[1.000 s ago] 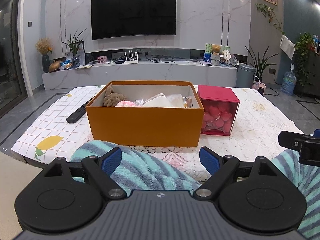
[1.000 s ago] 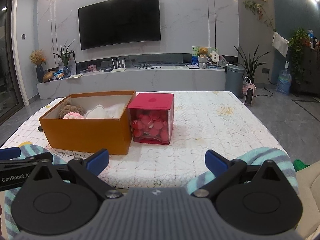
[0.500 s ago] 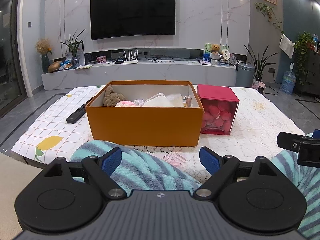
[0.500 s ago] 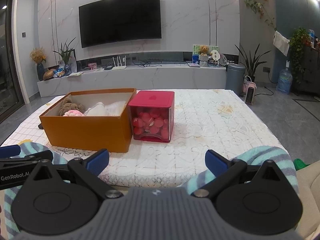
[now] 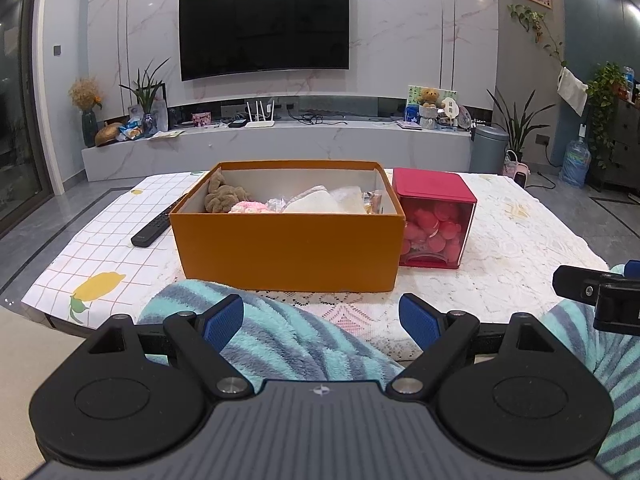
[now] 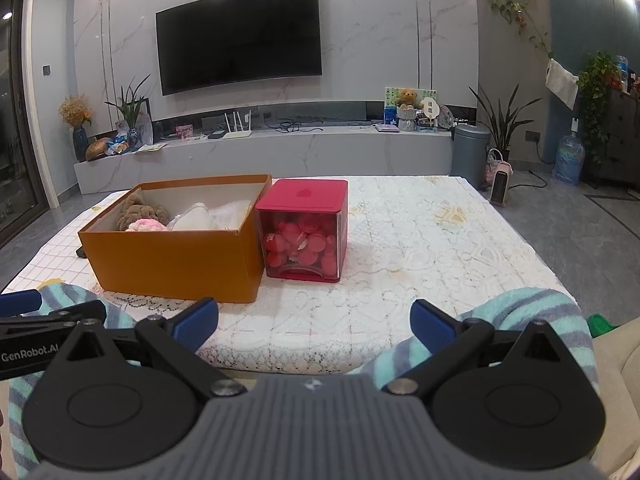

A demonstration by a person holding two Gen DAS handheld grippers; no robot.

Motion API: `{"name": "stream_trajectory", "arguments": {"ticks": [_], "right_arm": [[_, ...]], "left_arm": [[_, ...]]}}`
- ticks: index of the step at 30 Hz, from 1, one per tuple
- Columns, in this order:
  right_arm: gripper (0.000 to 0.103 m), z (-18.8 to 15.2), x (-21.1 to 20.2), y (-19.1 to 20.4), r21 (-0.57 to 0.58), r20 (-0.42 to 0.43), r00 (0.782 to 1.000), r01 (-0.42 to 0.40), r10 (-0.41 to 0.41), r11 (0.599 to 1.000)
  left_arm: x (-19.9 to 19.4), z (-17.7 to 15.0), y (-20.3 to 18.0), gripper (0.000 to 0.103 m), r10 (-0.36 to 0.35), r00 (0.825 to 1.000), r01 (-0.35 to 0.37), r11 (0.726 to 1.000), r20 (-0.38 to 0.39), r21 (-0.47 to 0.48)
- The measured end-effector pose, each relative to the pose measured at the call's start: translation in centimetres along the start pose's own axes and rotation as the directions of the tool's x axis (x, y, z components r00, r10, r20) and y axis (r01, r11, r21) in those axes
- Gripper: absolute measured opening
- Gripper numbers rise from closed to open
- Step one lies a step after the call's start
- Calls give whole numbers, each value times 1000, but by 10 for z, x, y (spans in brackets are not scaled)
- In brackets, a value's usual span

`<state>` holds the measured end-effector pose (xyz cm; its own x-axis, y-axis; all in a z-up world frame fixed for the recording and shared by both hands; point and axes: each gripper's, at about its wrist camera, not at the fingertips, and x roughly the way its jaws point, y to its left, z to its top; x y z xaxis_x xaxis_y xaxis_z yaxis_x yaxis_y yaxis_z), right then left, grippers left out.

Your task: Organize soft objects

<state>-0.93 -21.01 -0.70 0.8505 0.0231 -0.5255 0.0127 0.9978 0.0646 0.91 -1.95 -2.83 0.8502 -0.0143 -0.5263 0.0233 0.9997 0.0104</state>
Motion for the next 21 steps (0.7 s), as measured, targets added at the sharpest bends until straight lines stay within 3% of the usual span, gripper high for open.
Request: {"name": "stream_trajectory", "arguments": {"ticks": [21], "right_arm": [[100,0,2,-1,6,-14,1000,-2,3,1000]], "left_arm": [[0,0,0,102,-4,1000,4,1000,-4,1]]}}
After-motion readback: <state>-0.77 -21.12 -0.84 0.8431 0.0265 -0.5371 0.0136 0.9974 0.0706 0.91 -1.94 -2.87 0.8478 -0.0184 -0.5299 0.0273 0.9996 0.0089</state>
